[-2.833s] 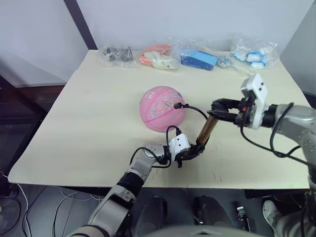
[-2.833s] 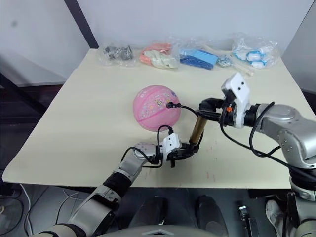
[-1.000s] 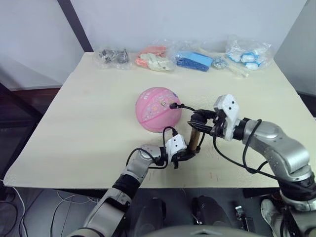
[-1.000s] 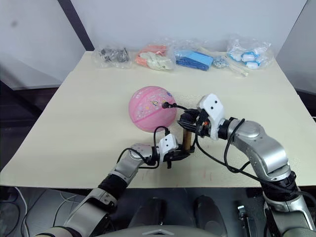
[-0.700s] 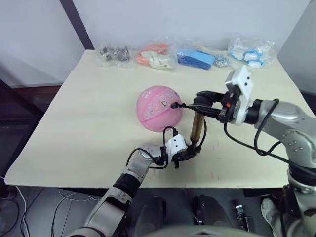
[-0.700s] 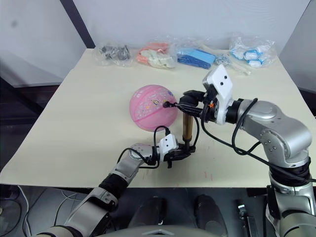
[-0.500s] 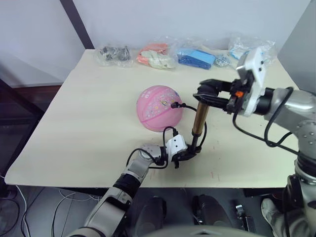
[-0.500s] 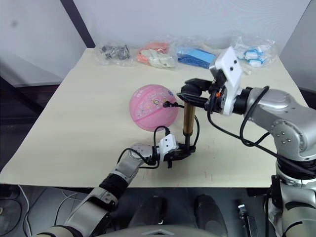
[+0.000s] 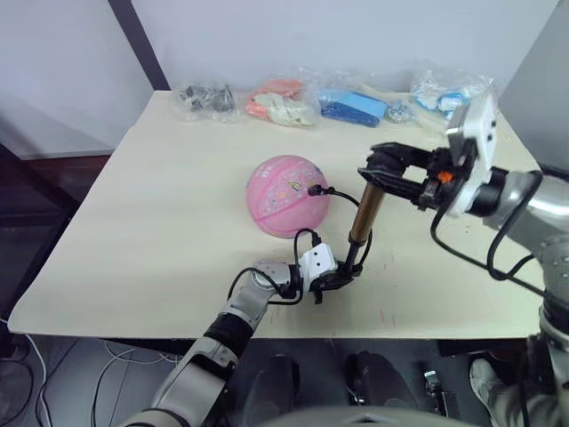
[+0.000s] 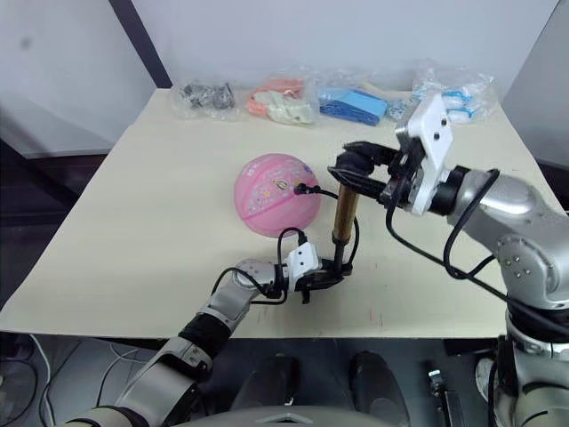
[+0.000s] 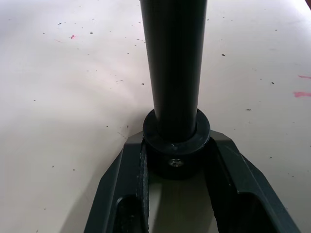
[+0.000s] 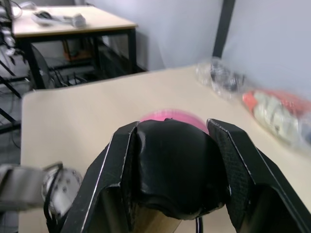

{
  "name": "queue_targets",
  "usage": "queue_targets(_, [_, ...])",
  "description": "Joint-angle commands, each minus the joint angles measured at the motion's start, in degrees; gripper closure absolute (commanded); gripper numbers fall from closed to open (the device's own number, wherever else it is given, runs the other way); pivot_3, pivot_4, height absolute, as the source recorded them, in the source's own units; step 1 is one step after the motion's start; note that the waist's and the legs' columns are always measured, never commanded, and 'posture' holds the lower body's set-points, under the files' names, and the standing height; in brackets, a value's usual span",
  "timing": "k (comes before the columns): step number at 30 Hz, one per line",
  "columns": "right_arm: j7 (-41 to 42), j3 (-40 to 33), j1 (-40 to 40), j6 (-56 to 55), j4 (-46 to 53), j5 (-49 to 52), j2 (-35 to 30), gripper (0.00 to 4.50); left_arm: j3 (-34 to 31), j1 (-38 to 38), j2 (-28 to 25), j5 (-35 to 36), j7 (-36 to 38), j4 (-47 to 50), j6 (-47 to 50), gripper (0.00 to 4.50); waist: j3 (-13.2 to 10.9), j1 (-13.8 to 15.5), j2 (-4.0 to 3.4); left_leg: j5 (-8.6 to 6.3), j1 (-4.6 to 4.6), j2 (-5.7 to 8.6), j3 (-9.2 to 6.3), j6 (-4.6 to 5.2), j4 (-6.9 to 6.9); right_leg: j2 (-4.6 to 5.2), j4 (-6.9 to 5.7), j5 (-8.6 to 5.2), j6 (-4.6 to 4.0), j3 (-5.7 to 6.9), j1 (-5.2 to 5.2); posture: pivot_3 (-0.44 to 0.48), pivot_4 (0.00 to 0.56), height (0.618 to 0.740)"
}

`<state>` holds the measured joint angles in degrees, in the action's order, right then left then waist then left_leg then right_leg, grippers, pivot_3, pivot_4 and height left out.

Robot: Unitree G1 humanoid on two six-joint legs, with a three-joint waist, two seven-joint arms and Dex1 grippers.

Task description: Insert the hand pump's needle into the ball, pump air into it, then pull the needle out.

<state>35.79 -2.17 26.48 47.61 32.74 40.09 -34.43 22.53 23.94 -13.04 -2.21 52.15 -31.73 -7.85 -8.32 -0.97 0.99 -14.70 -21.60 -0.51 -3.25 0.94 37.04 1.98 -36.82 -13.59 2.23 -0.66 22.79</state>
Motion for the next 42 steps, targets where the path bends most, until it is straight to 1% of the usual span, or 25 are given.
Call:
queue_targets(1, [1.75,12.86,-8.35,-4.19,-5.88,-7.54,2.04,2.85,1.12,-1.85,-1.41,-2.41,0.22,-3.21,2.31,3.43,0.22,-0.16,0.09,0.0,0.05,-0.04,-0.02,0.0,0.0,-0.02,0.0,-0.03,-0.05,0.02,-0.03,0.0,0.15,0.74])
queue_targets(5, [3.79,20.21,-13.84,-10.67,-11.72,-14.79,3.61,2.85,1.12,-2.06,-1.62,-2.36,0.23,-2.72,2.5,3.43,0.69,-0.48,0.28,0.0,0.33,-0.1,-0.02,0.0,-0.06,-0.07,0.0,-0.14,-0.23,0.01,-0.23,0.0,0.15,0.74])
queue_targets(6, [4.46,21.82,-15.31,-12.08,-13.0,-16.14,3.88,2.85,1.12,-2.11,-1.67,-2.37,0.23,-2.56,2.57,3.43,0.78,-0.53,0.34,0.0,0.53,-0.1,0.02,-0.01,-0.19,-0.06,0.0,-0.18,-0.29,-0.02,-0.35,0.0,0.15,0.74])
queue_targets(8, [5.35,22.93,-16.85,-13.65,-14.02,-17.29,4.35,2.85,1.12,-2.25,-1.73,-2.38,0.23,-2.23,2.7,3.43,1.06,-0.63,0.52,-0.01,0.9,-0.1,0.06,-0.01,-0.47,-0.04,0.07,-0.26,-0.38,-0.04,-0.6,0.0,0.15,0.74])
queue_targets(10, [5.87,22.86,-17.25,-14.54,-14.31,-17.98,4.69,2.85,1.09,-2.31,-1.74,-2.4,0.25,-2.05,2.8,3.43,1.14,-0.74,0.53,-0.01,1.03,-0.13,-0.01,-0.02,-0.59,-0.04,0.12,-0.33,-0.45,0.03,-0.72,0.0,0.15,0.74])
queue_targets(12, [6.14,19.73,-15.03,-14.11,-12.6,-16.98,4.24,2.85,1.1,-2.34,-1.77,-2.39,0.32,-1.85,2.93,3.43,1.17,-0.82,0.47,-0.01,1.02,-0.13,-0.07,-0.02,-0.62,-0.05,0.12,-0.34,-0.47,0.08,-0.72,0.0,0.15,0.74])
queue_targets(14, [6.61,15.38,-11.06,-13.12,-10.38,-15.15,3.0,2.85,1.18,-2.32,-1.73,-2.4,0.45,-1.8,3.02,3.43,1.08,-0.84,0.41,-0.01,1.0,-0.13,-0.13,-0.02,-0.62,-0.05,0.11,-0.34,-0.47,0.14,-0.71,0.0,0.15,0.74])
queue_targets(17, [6.24,8.77,-4.87,-10.02,-7.92,-9.96,2.48,2.85,1.36,-2.36,-1.49,-2.43,0.45,-1.68,3.19,3.43,0.77,-0.76,0.32,0.0,0.89,-0.09,-0.16,-0.02,-0.62,0.0,0.12,-0.33,-0.45,0.17,-0.64,0.0,0.15,0.74])
queue_targets(18, [6.13,7.0,-3.0,-8.87,-7.43,-8.48,2.26,2.85,1.39,-2.35,-1.41,-2.45,0.43,-1.66,3.24,3.43,0.35,-0.67,0.07,-0.01,0.89,-0.09,-0.16,-0.02,-0.62,0.0,0.12,-0.32,-0.42,0.17,-0.64,0.0,0.15,0.74])
queue_targets(20, [6.3,3.79,1.31,-6.37,-6.64,-5.93,1.05,2.85,1.46,-2.24,-1.31,-2.44,0.44,-1.79,3.25,3.43,0.15,-0.42,-0.08,0.0,0.59,-0.03,-0.13,-0.02,-0.61,0.05,0.11,-0.21,-0.26,0.12,-0.39,0.0,0.15,0.74])
queue_targets(21, [6.29,2.51,3.16,-5.35,-6.45,-4.83,0.51,2.85,1.48,-2.19,-1.28,-2.41,0.46,-1.85,3.24,3.43,0.02,-0.14,-0.24,0.01,0.36,0.02,-0.1,-0.03,-0.59,0.05,0.07,-0.18,-0.25,0.08,-0.14,0.0,0.15,0.74])
queue_targets(22, [6.18,1.32,4.78,-4.19,-6.26,-3.72,-0.01,2.85,1.5,-2.23,-1.25,-2.42,0.47,-1.84,3.22,3.43,0.0,0.07,-0.26,0.01,0.04,0.04,-0.13,-0.03,-0.48,0.04,0.04,-0.12,-0.33,0.11,0.13,0.0,0.15,0.74])
queue_targets(24, [6.24,-0.97,8.66,-1.87,-5.9,-1.49,-1.59,2.85,1.5,-2.26,-1.19,-2.49,0.49,-1.91,3.14,3.43,-0.03,0.24,-0.24,0.01,-0.23,0.08,-0.15,-0.03,-0.46,0.04,0.02,-0.02,-0.47,0.13,0.38,0.0,0.15,0.74])
queue_targets(27, [5.3,-4.66,15.5,1.92,-5.97,3.02,-3.67,2.85,1.49,-2.29,-1.18,-2.5,0.68,-1.96,3.05,3.43,-0.35,0.25,-0.32,0.01,-0.25,0.1,-0.14,-0.02,-0.46,0.08,0.02,-0.02,-0.48,0.11,0.38,0.0,0.15,0.74])
queue_targets(32, [4.58,-7.92,21.69,5.45,-6.43,7.22,-7.26,2.85,1.5,-2.15,-1.12,-2.49,0.86,-2.17,2.97,3.43,-0.44,0.27,-0.29,0.01,-0.26,0.1,-0.14,-0.02,-0.44,0.1,0.02,-0.03,-0.47,0.17,0.38,0.0,0.15,0.74])
queue_targets(36, [4.03,-8.15,22.79,5.96,-6.36,8.05,-8.7,2.85,1.65,-2.08,-0.95,-2.54,0.82,-2.14,3.07,3.43,-0.6,0.28,-0.36,0.01,-0.33,0.12,-0.12,-0.02,-0.42,0.12,0.02,-0.02,-0.47,0.14,0.41,0.0,0.15,0.74])
queue_targets(41, [4.7,-3.33,14.69,3.22,-3.86,4.28,-8.58,2.85,1.79,-2.21,-0.91,-2.58,0.72,-1.99,3.16,3.43,-0.57,0.33,-0.3,0.01,-0.34,0.13,-0.1,-0.02,-0.42,0.13,0.03,-0.02,-0.47,0.16,0.4,0.0,0.15,0.74])
queue_targets(42, [3.76,-3.2,13.12,3.01,-4.07,4.55,-7.17,2.85,1.82,-2.3,-0.92,-2.58,0.68,-1.87,3.18,3.43,-0.56,0.33,-0.3,0.01,-0.33,0.12,-0.1,-0.01,-0.42,0.12,0.03,-0.02,-0.46,0.18,0.39,0.0,0.15,0.74])
